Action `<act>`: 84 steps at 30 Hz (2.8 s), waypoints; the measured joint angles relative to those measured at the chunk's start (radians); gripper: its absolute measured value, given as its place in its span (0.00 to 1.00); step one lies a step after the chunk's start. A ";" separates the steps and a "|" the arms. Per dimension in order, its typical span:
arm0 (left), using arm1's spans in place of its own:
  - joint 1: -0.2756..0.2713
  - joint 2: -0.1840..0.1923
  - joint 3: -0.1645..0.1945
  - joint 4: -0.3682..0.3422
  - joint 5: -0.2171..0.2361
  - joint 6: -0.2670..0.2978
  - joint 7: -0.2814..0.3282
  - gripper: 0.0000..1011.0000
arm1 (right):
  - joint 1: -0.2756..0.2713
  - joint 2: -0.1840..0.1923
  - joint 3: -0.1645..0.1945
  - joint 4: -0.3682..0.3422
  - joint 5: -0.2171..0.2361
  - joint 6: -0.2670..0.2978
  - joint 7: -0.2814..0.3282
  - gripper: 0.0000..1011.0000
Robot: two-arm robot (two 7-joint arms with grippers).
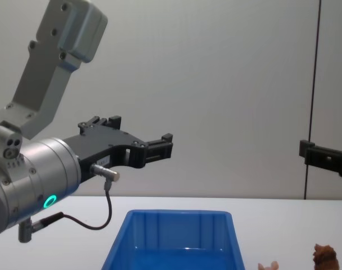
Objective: Pick up the two dolls from the table and place them into the box.
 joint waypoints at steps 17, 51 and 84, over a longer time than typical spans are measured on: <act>0.000 0.000 0.000 0.000 0.000 0.000 0.000 0.99 | 0.000 0.000 0.000 0.000 0.000 0.000 0.000 0.99; 0.000 0.000 0.000 0.000 0.000 0.000 0.000 0.99 | 0.012 -0.005 0.005 0.016 -0.005 0.015 -0.011 0.99; 0.000 0.000 0.000 0.000 0.000 0.000 0.000 0.99 | 0.060 -0.065 -0.013 0.124 -0.083 0.223 -0.104 0.99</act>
